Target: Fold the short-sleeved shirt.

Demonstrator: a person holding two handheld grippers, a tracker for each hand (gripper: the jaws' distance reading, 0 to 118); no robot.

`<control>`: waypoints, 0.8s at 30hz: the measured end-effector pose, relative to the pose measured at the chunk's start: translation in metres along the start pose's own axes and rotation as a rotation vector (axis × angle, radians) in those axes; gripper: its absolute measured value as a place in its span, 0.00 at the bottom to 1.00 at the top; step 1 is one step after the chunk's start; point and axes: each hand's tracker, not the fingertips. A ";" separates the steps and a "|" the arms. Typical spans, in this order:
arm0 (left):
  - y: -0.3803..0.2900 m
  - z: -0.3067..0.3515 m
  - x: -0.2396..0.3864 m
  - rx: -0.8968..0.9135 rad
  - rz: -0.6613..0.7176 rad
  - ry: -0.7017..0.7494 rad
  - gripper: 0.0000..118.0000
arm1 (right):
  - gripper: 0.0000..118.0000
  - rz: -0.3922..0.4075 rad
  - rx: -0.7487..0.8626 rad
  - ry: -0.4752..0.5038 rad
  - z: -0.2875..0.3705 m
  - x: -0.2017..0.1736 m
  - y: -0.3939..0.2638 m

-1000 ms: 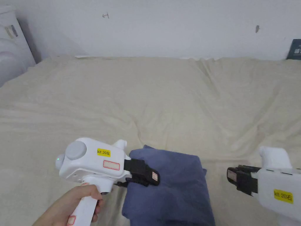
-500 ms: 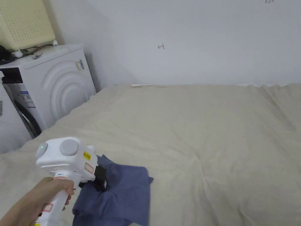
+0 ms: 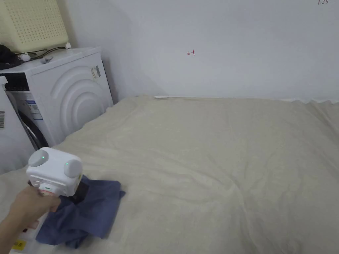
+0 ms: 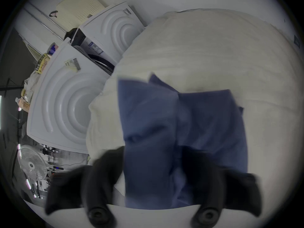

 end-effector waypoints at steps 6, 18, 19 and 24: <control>-0.023 0.042 -0.014 0.091 0.103 -0.048 1.00 | 0.00 0.033 -0.001 -0.033 0.000 -0.002 0.003; -0.123 0.192 0.069 0.504 0.230 -0.380 0.00 | 0.00 -0.036 0.104 0.026 0.059 0.008 -0.009; -0.133 0.207 0.078 0.559 0.225 -0.387 0.00 | 0.00 -0.042 0.111 0.045 0.066 0.012 -0.010; -0.167 0.268 0.140 0.716 0.126 -0.365 0.00 | 0.00 0.034 0.200 -0.077 0.101 0.011 -0.016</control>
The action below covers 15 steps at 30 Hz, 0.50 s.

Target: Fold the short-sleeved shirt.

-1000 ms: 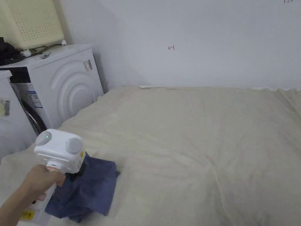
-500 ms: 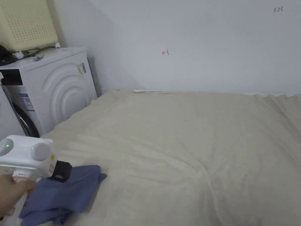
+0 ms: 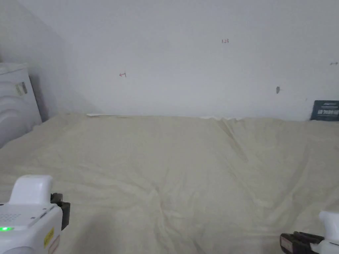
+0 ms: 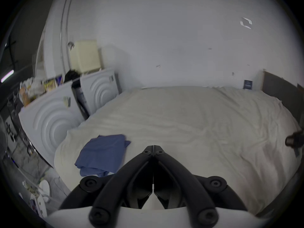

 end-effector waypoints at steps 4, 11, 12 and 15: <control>0.004 0.030 0.049 0.081 0.069 -0.077 0.00 | 0.00 -0.127 0.100 0.040 0.028 0.003 -0.007; 0.015 0.071 0.122 0.160 -0.010 -0.145 0.00 | 0.00 0.050 0.233 -0.091 0.071 -0.019 -0.017; 0.016 0.077 0.128 0.156 0.009 -0.156 0.00 | 0.00 0.032 0.261 -0.075 0.078 -0.018 -0.016; 0.027 0.099 0.137 0.165 0.062 -0.241 0.00 | 0.00 0.064 0.427 -0.127 0.109 -0.026 -0.015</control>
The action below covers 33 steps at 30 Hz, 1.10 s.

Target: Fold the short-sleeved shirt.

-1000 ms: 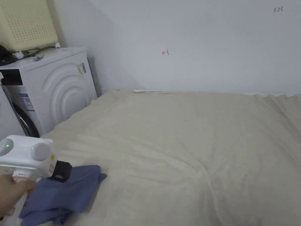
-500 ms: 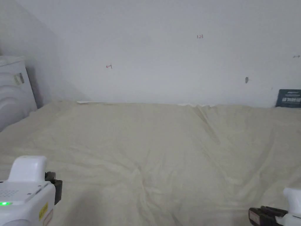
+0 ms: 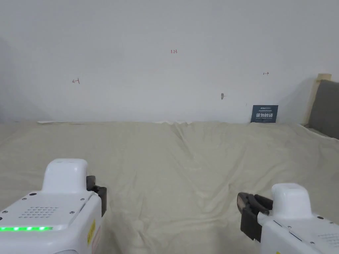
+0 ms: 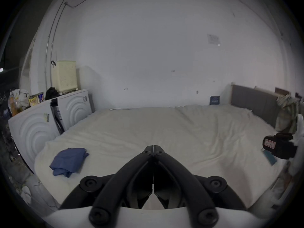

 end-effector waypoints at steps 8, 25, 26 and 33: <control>0.019 0.036 0.026 0.106 -0.052 0.052 0.00 | 0.00 -0.026 0.132 -0.021 0.030 0.001 0.033; 0.010 0.069 0.051 0.222 -0.089 0.159 0.00 | 0.48 -0.005 0.210 0.006 0.048 0.001 0.052; 0.013 0.067 0.051 0.204 -0.089 0.165 0.07 | 0.73 -0.004 0.203 0.023 0.046 0.002 0.053; 0.018 0.060 0.053 0.178 -0.126 0.180 1.00 | 0.83 -0.042 0.184 -0.113 0.048 -0.002 0.054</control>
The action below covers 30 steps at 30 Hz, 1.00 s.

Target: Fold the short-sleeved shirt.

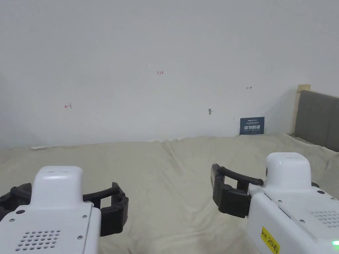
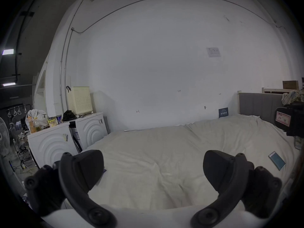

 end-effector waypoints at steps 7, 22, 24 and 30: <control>0.005 -0.003 -0.005 0.003 0.008 0.014 1.00 | 0.83 0.020 -0.002 0.060 0.001 0.012 0.010; 0.000 -0.025 -0.005 -0.019 0.042 -0.015 1.00 | 0.83 0.102 -0.082 -0.040 -0.016 0.010 0.018; 0.000 -0.026 -0.004 -0.021 0.044 -0.001 1.00 | 0.83 0.108 -0.096 -0.017 -0.022 0.011 0.013; 0.002 -0.030 -0.002 -0.019 0.049 -0.013 1.00 | 0.83 0.169 -0.099 -0.063 -0.030 0.003 0.003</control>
